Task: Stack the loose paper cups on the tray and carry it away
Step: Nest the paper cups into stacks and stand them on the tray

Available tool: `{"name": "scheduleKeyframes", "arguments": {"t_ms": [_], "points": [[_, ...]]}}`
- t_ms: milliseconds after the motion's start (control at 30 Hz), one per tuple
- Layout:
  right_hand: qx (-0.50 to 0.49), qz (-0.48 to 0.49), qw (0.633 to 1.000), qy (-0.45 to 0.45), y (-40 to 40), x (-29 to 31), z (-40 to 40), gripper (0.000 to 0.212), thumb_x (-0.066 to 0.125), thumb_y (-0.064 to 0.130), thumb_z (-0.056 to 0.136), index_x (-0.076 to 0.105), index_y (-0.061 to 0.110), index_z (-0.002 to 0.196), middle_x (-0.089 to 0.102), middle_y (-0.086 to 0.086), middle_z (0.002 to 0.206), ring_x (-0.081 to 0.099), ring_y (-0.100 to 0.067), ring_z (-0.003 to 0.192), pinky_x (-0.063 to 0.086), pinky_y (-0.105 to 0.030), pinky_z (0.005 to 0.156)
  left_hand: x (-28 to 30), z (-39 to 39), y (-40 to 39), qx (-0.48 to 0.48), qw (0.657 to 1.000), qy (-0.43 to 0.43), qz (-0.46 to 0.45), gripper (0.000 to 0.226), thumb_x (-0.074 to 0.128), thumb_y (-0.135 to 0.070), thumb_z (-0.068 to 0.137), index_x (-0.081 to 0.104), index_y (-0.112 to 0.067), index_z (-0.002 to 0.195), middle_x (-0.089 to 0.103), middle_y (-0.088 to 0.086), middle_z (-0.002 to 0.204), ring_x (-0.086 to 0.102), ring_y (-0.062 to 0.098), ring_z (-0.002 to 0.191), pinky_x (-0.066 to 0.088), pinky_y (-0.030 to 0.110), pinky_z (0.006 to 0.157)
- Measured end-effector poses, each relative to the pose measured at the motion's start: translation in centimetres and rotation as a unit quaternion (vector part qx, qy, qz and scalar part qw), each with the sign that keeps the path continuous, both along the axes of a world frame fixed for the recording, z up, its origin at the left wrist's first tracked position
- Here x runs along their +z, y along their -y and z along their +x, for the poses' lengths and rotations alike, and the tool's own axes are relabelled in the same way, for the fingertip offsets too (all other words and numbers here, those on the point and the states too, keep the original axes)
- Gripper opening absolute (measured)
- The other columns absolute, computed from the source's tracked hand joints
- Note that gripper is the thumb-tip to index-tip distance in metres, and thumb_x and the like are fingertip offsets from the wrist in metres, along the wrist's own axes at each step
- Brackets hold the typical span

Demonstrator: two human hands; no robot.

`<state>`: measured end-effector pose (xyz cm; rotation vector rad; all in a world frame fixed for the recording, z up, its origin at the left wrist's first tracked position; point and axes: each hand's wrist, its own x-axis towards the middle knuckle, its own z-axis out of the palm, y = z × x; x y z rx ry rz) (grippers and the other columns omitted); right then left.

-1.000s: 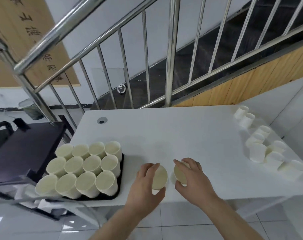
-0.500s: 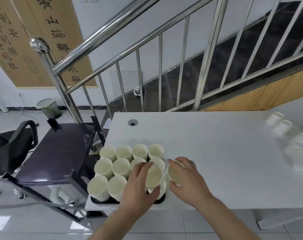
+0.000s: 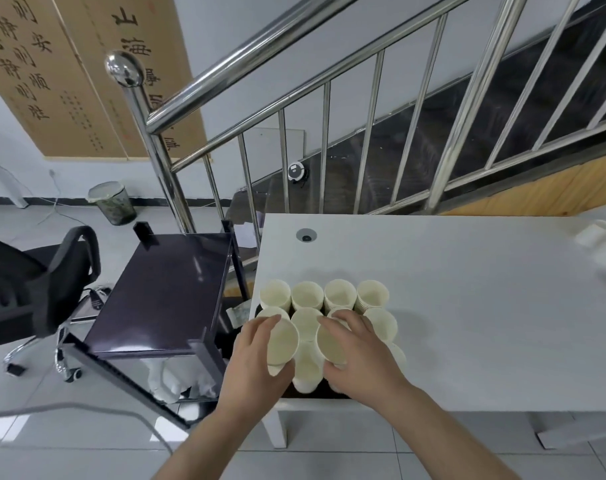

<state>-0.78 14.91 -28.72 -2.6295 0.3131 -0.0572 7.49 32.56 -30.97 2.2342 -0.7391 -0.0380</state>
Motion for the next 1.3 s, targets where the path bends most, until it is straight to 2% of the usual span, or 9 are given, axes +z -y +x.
{"name": "scheduleKeyframes", "arguments": {"t_ms": [100, 300, 633, 767, 933, 1100, 1300], "points": [[0.012, -0.006, 1.000, -0.020, -0.9, -0.5, 0.8, 0.069, 0.055, 0.029, 0.084, 0.030, 0.037, 0.147, 0.024, 0.013, 0.148, 0.024, -0.012, 0.137, 0.046, -0.032, 0.095, -0.5, 0.3, -1.0, 0.014, 1.000, -0.012, 0.003, 0.066, 0.073, -0.022, 0.076, 0.043, -0.027, 0.135, 0.035, -0.020, 0.128, 0.038, 0.006, 0.118, 0.035, 0.020, 0.090], [0.033, -0.030, 0.997, -0.059, -1.8, -1.2, 1.9, 0.068, 0.054, 0.029, 0.085, 0.029, 0.036, 0.148, 0.025, 0.011, 0.147, 0.029, -0.014, 0.133, 0.048, -0.034, 0.088, -1.7, 1.1, -2.0, 0.018, 0.999, -0.021, 0.027, 0.068, 0.072, -0.022, 0.076, 0.042, -0.025, 0.136, 0.039, -0.011, 0.134, 0.040, 0.014, 0.122, 0.044, 0.030, 0.094], [0.048, -0.052, 0.993, -0.099, -2.3, -2.9, 3.2, 0.067, 0.056, 0.027, 0.086, 0.031, 0.031, 0.147, 0.029, 0.006, 0.146, 0.033, -0.018, 0.132, 0.043, -0.030, 0.092, -3.7, 2.3, -1.8, -0.004, 0.995, -0.029, 0.091, 0.067, 0.068, -0.029, 0.080, 0.036, -0.029, 0.139, 0.035, -0.011, 0.139, 0.038, 0.013, 0.124, 0.044, 0.027, 0.091], [0.056, -0.053, 0.990, -0.114, -2.4, -3.9, 3.6, 0.068, 0.058, 0.028, 0.085, 0.031, 0.029, 0.148, 0.030, 0.005, 0.146, 0.034, -0.020, 0.131, 0.044, -0.034, 0.094, -4.8, 2.5, -1.8, -0.016, 0.993, -0.039, 0.109, 0.070, 0.069, -0.027, 0.079, 0.036, -0.029, 0.140, 0.035, -0.008, 0.141, 0.039, 0.015, 0.125, 0.045, 0.026, 0.092], [0.064, -0.047, 0.990, -0.120, -2.5, -4.9, 4.0, 0.070, 0.061, 0.030, 0.084, 0.032, 0.027, 0.148, 0.032, 0.004, 0.144, 0.032, -0.021, 0.133, 0.043, -0.037, 0.098, -5.5, 2.8, -2.1, -0.029, 0.991, -0.044, 0.121, 0.073, 0.071, -0.035, 0.077, 0.035, -0.028, 0.140, 0.033, -0.009, 0.140, 0.037, 0.013, 0.126, 0.043, 0.024, 0.094], [0.066, -0.062, 0.988, -0.125, -2.4, -5.3, 4.1, 0.074, 0.063, 0.036, 0.082, 0.031, 0.029, 0.148, 0.031, 0.005, 0.144, 0.032, -0.019, 0.133, 0.037, -0.036, 0.102, -5.8, 2.9, -2.2, -0.022, 0.992, -0.033, 0.120, 0.067, 0.069, -0.040, 0.078, 0.040, -0.029, 0.137, 0.036, -0.011, 0.138, 0.038, 0.011, 0.124, 0.043, 0.022, 0.090], [0.058, -0.069, 0.989, -0.120, -2.2, -6.0, 4.0, 0.066, 0.063, 0.032, 0.081, 0.038, 0.029, 0.142, 0.036, 0.006, 0.137, 0.039, -0.019, 0.126, 0.037, -0.032, 0.099, -5.6, 3.0, -2.1, -0.017, 0.990, -0.036, 0.136, 0.061, 0.066, -0.039, 0.081, 0.040, -0.030, 0.135, 0.038, -0.014, 0.135, 0.039, 0.010, 0.122, 0.043, 0.021, 0.089]]}}
